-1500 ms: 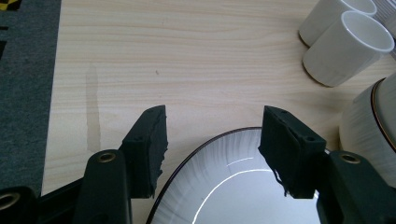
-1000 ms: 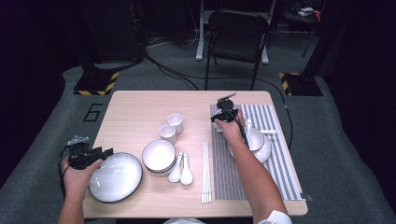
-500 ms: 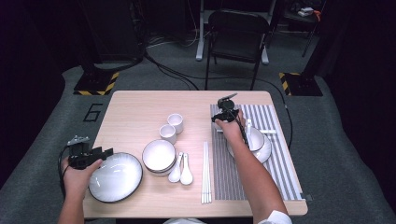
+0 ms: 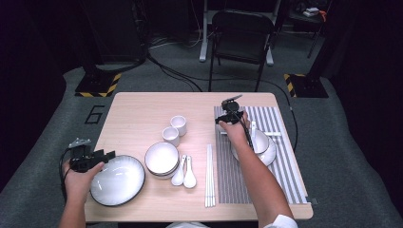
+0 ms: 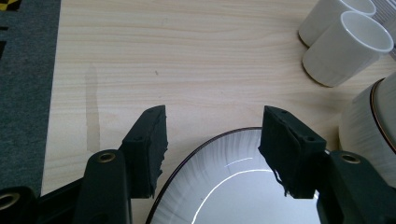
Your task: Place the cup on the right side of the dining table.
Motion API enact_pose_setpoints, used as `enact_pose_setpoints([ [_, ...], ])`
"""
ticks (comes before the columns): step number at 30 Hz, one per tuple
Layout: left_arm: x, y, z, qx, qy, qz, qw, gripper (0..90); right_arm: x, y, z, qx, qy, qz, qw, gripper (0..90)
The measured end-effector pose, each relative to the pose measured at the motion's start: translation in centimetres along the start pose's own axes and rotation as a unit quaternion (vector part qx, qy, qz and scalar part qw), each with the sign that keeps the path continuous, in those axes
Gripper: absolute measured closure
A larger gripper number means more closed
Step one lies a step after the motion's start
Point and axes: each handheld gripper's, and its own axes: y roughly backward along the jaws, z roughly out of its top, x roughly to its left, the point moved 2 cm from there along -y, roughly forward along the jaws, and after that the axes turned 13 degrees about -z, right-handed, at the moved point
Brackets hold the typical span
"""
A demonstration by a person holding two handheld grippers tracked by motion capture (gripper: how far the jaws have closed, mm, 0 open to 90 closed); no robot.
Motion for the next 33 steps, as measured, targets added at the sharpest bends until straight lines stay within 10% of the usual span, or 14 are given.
enact_pose_setpoints([
  [33, -0.1, 0.0, 0.3, -0.005, 0.004, 0.0, 1.0, 41.4, -0.6, 1.5, 0.0, -0.014, -0.001, 0.003, 0.9999, 15.1],
])
